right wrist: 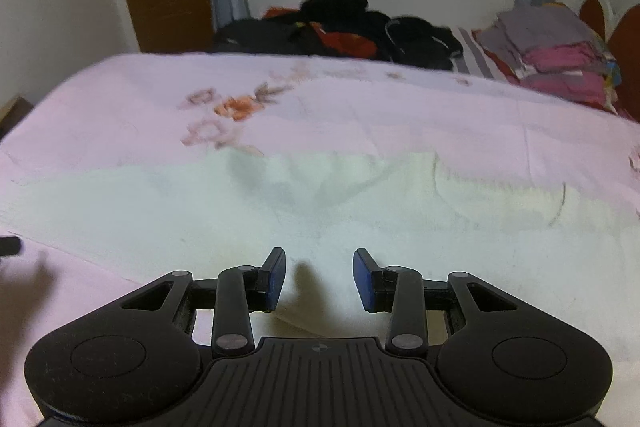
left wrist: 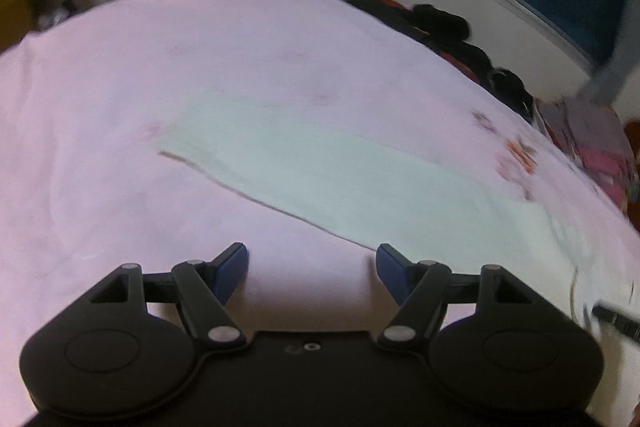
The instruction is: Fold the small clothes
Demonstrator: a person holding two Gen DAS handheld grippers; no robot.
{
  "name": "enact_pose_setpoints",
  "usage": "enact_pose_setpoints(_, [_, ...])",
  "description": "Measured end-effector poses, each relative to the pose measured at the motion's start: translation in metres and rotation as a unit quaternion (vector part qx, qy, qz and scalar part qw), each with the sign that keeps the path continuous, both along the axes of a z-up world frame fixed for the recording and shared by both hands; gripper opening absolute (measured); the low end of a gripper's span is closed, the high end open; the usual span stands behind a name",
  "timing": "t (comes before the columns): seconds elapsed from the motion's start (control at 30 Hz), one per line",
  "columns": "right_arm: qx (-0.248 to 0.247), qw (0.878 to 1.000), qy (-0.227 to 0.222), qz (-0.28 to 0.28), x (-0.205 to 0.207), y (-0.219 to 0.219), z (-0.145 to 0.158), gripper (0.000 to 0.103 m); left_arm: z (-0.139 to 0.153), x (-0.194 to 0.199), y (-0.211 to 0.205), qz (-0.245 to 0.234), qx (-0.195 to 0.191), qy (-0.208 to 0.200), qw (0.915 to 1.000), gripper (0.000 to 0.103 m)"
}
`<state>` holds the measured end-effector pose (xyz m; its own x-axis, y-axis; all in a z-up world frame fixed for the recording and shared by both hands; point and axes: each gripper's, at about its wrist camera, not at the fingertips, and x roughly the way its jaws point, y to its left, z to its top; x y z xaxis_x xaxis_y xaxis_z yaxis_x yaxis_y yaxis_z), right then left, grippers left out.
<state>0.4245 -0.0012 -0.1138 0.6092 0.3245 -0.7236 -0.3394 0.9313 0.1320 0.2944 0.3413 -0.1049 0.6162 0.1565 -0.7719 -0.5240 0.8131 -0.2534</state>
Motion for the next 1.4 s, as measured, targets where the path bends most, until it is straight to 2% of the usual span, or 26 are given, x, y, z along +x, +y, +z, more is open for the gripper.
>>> enact_pose_setpoints(0.1, [-0.006, 1.000, 0.018, -0.003, 0.002, 0.002, -0.014, 0.037, -0.008, 0.001, 0.017, 0.015, -0.029, -0.015, 0.9994, 0.070])
enact_pose_setpoints(0.37, [0.004, 1.000, 0.006, -0.016, 0.001, -0.002, -0.014, 0.037, -0.016, 0.011, 0.041, 0.044, -0.073, -0.060, 0.9945, 0.071])
enact_pose_setpoints(0.5, [-0.010, 1.000, 0.004, -0.011, 0.002, 0.002, -0.020, 0.037, -0.017, 0.015, 0.049, 0.055, -0.089, -0.074, 0.9917, 0.071])
enact_pose_setpoints(0.6, [-0.011, 1.000, 0.003, -0.008, 0.003, 0.003, -0.020, 0.039, -0.019, 0.017, 0.052, 0.065, -0.087, -0.087, 0.9903, 0.061])
enact_pose_setpoints(0.83, [-0.009, 1.000, -0.001, -0.012, 0.000, 0.003, -0.021, 0.039, -0.027, 0.017, 0.055, 0.090, -0.079, -0.098, 0.9880, 0.015])
enact_pose_setpoints(0.97, [-0.008, 1.000, -0.002, -0.012, 0.000, 0.003, -0.021, 0.039, -0.027, 0.017, 0.058, 0.096, -0.082, -0.101, 0.9868, 0.004])
enact_pose_setpoints(1.2, [0.004, 1.000, 0.006, -0.012, 0.003, -0.001, -0.018, 0.040, 0.003, 0.023, 0.034, 0.060, -0.044, -0.137, 0.9878, 0.003])
enact_pose_setpoints(1.4, [0.030, 0.999, 0.000, -0.032, -0.003, -0.021, -0.009, 0.040, 0.048, 0.039, -0.023, -0.036, -0.026, -0.177, 0.9832, 0.003])
